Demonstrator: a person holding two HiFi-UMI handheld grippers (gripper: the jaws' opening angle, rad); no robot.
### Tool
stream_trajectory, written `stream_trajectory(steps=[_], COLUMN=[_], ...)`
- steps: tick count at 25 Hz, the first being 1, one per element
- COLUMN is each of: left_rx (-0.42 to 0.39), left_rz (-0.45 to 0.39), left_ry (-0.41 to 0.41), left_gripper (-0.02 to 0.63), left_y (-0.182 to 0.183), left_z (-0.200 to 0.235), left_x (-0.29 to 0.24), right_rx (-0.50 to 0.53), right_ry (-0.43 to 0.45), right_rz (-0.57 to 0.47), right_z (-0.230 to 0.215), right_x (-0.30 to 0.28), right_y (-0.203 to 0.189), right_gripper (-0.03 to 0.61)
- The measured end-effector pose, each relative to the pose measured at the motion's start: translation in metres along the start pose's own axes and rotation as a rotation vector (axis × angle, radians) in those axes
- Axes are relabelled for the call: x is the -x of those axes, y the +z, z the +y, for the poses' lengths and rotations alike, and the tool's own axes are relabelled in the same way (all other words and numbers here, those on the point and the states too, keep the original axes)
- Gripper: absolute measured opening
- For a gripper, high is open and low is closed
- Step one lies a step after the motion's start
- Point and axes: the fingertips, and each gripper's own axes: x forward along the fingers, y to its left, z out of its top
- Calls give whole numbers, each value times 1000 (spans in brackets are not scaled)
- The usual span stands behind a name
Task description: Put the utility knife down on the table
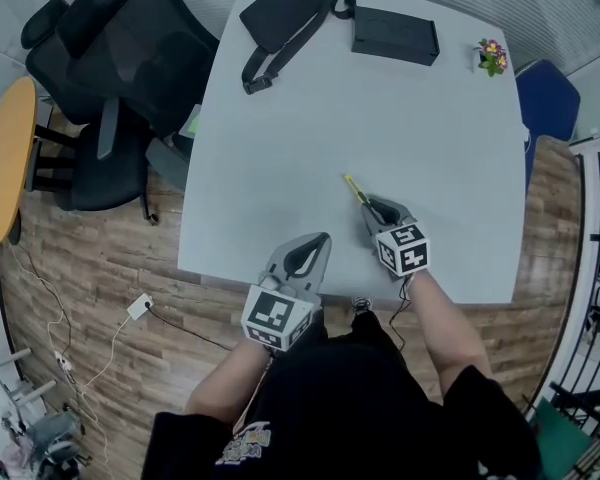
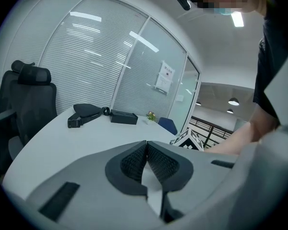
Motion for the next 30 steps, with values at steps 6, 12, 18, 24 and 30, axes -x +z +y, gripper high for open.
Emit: stream_trajectory(steps=[6,12,18,24,30], left_rx=[1,0,6,2,-6], left_rz=[14,20,18,18,8], left_ry=[-28,-38,-39,-44,-43], left_gripper=[5,5,5,5,5], left_y=[-8,-11,-16,-19,-15], left_z=[-2,-4,-6,-12,-19], left_x=[1,6,14,18,15], right_rx=[-4,5,-10,-12,1], right_ry=[-16,-37,-53,-55,-33], right_rz=[41,101,134,120,41], right_z=[0,0,0,0,8], right_x=[-11,-16,-19,-16,3], right_y=[-13,-28,-40,-38,-13], right_gripper=[69,71,87,117,107])
